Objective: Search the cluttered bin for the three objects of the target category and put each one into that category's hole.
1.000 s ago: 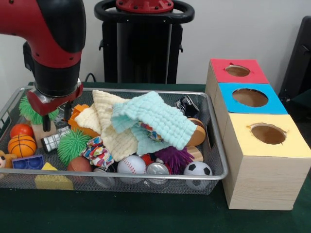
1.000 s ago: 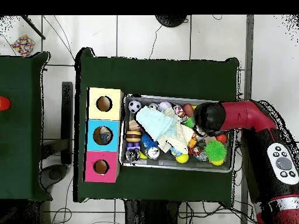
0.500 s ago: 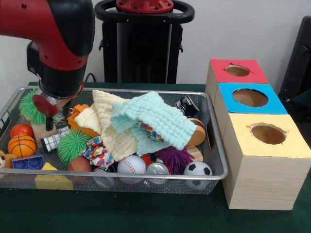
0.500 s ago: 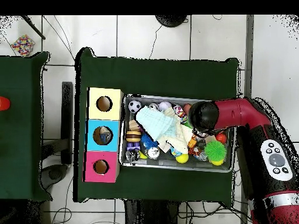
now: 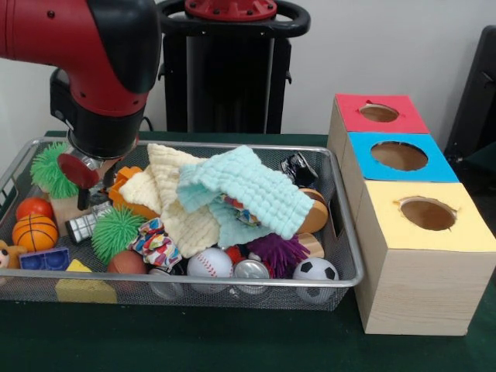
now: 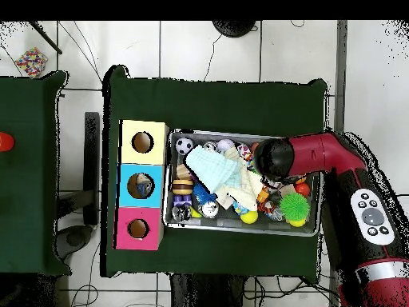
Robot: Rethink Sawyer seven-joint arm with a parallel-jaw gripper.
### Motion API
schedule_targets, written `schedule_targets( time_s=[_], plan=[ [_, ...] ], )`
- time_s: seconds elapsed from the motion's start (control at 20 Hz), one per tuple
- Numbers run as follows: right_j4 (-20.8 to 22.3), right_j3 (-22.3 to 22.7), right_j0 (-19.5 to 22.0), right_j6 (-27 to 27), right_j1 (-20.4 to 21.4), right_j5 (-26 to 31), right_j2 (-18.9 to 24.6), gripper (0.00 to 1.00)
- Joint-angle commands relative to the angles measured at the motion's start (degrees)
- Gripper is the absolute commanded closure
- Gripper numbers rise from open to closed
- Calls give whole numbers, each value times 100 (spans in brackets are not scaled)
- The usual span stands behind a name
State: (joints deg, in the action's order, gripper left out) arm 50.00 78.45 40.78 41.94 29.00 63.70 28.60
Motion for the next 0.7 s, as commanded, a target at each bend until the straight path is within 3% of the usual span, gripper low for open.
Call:
schedule_targets(
  time_s=[0.05,0.5,0.7],
  plan=[
    [423,-277,-105,-1404,-194,629,-211,0],
    [606,-339,-292,-1623,-232,974,-433,0],
    [389,-236,-160,-1558,-339,864,-347,0]
  ],
)
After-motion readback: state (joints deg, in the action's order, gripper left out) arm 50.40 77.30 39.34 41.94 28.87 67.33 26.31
